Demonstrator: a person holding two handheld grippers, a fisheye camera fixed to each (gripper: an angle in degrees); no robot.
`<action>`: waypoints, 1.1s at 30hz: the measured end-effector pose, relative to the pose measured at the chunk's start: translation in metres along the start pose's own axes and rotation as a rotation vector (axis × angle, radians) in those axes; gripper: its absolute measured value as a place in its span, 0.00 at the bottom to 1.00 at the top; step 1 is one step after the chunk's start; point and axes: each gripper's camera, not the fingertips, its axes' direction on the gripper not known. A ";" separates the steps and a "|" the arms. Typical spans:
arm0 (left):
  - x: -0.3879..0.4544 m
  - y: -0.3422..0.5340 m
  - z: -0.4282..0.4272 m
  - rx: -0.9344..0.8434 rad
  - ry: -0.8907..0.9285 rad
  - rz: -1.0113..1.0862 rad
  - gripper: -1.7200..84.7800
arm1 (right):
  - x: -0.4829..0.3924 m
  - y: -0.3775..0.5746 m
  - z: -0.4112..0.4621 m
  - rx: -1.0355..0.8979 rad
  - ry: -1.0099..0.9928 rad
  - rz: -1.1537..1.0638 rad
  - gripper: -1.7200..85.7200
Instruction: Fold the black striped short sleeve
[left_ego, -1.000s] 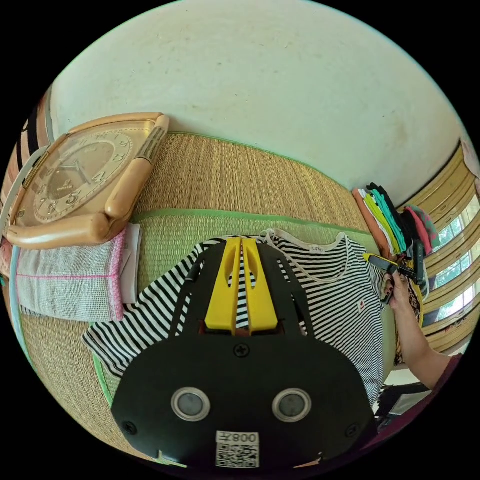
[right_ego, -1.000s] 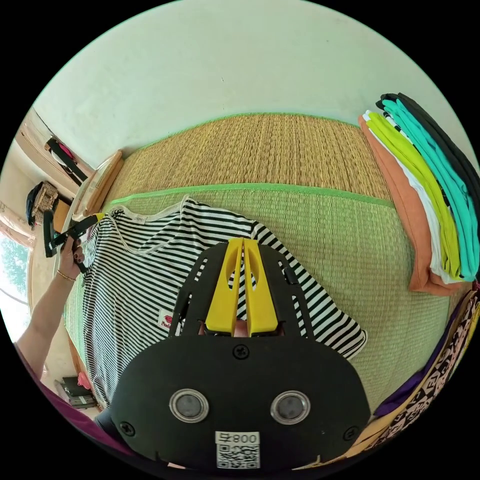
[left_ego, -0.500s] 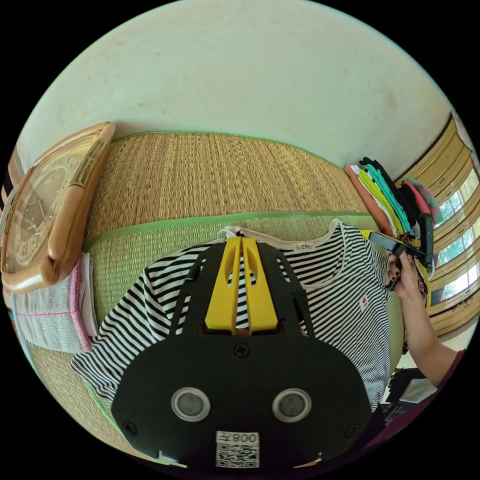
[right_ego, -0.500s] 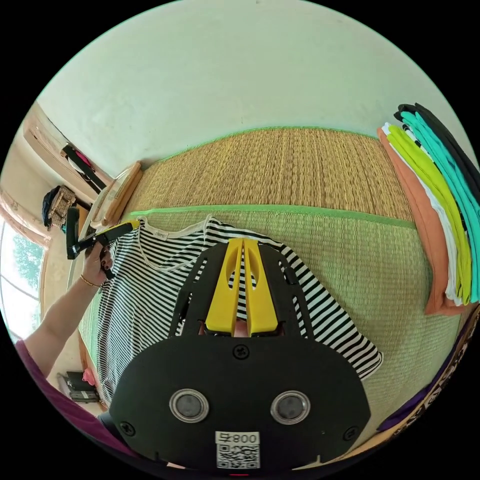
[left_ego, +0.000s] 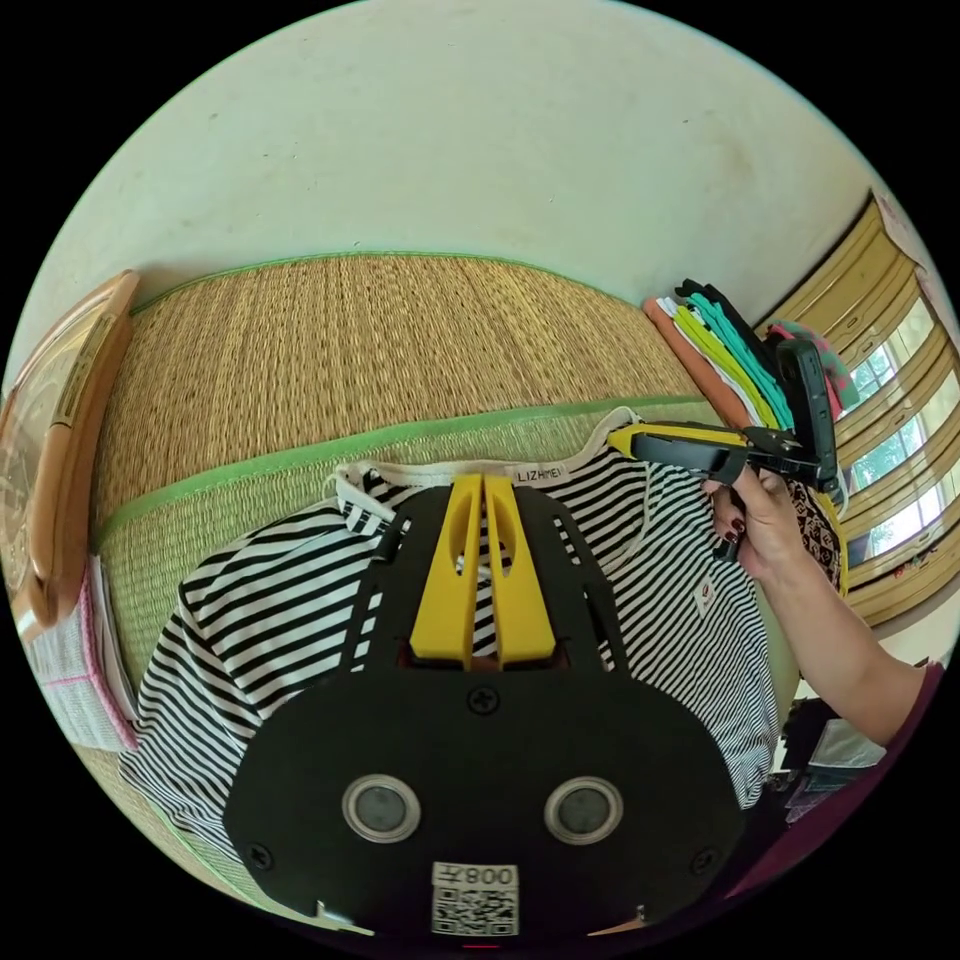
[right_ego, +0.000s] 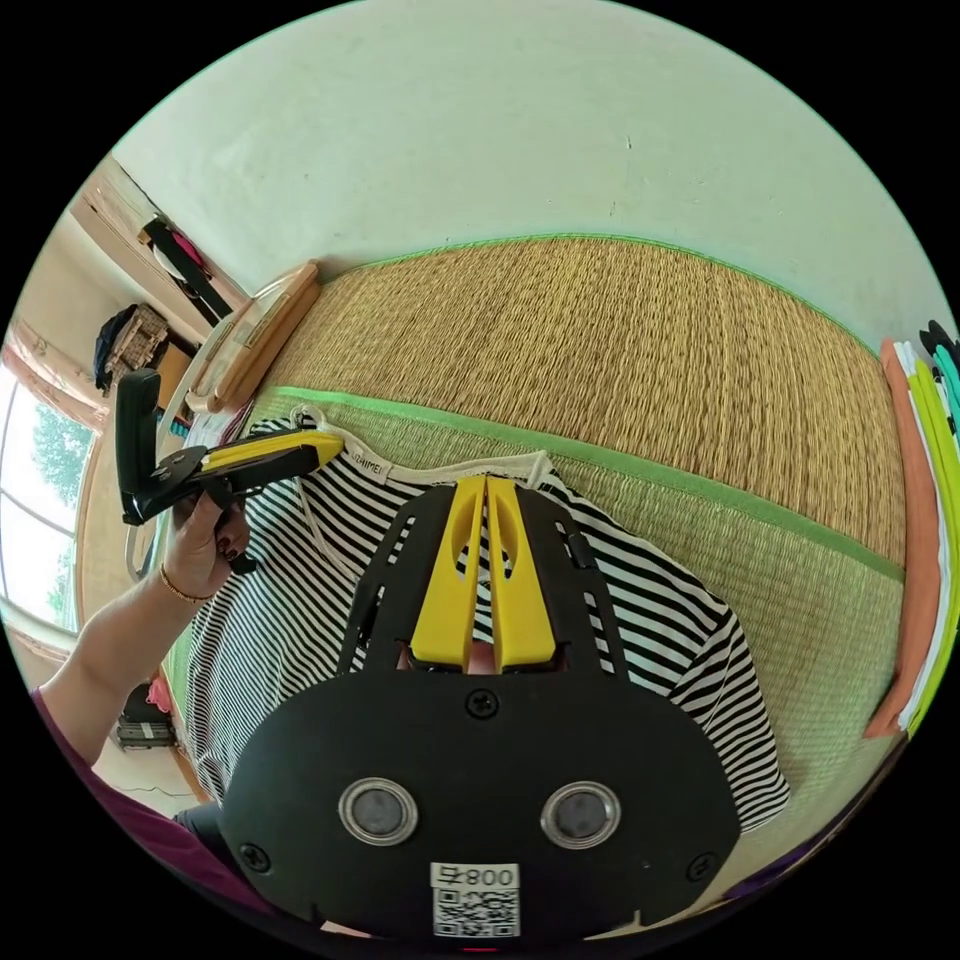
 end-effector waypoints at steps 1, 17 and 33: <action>0.001 0.007 -0.003 0.020 -0.003 0.006 0.02 | 0.000 0.004 -0.003 0.007 -0.006 -0.002 0.02; -0.013 0.177 -0.077 0.067 0.170 -0.013 0.03 | 0.031 0.115 -0.082 0.148 -0.134 0.061 0.04; -0.001 0.572 -0.208 -0.171 0.159 -0.476 0.09 | 0.012 0.499 -0.204 -0.033 -0.275 0.472 0.11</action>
